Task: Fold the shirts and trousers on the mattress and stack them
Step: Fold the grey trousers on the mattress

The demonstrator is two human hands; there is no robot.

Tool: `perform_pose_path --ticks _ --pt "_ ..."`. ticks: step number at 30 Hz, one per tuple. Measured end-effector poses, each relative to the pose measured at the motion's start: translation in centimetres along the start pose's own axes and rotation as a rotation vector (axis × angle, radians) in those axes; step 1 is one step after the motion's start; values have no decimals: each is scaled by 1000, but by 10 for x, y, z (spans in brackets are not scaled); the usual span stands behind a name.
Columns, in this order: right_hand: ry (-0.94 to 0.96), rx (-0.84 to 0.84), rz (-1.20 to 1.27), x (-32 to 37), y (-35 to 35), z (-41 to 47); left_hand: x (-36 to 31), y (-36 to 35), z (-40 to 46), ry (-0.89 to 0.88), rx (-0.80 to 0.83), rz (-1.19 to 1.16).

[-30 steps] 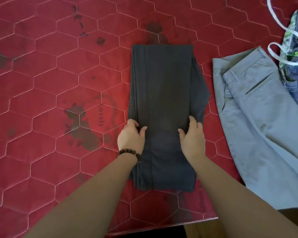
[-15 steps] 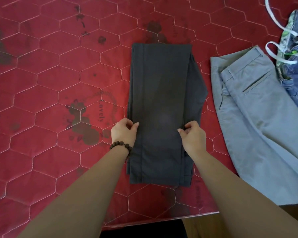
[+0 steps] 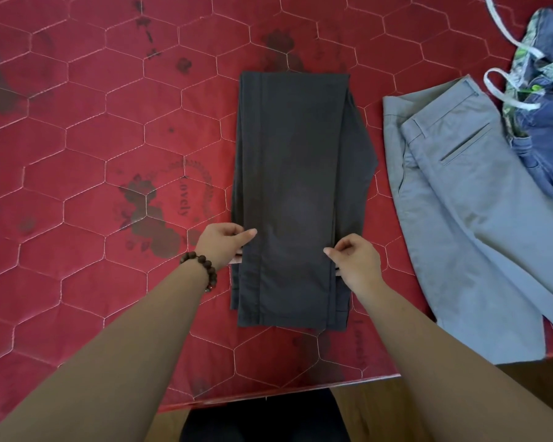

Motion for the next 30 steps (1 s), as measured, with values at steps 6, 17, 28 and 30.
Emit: perform_pose_path --ticks 6,17,28,30 --pt "-9 -38 58 -5 3 -10 13 -9 -6 178 190 -7" --pt "-23 19 -47 -1 -1 -8 30 -21 -10 354 244 -208" --pt "-98 119 -56 -9 -6 -2 31 -20 -9 333 226 -216" --pt "-128 121 -17 -12 -3 0 31 -19 -9 298 227 -188"
Point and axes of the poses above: each hand's wrist, its own z-axis towards the middle knuckle, its own y-axis out of the back of the hand, x = y × z, the point moved 7 cm from there along z, towards the middle knuckle, and after that the axes turned 9 degrees about y, right-handed, at the moved point
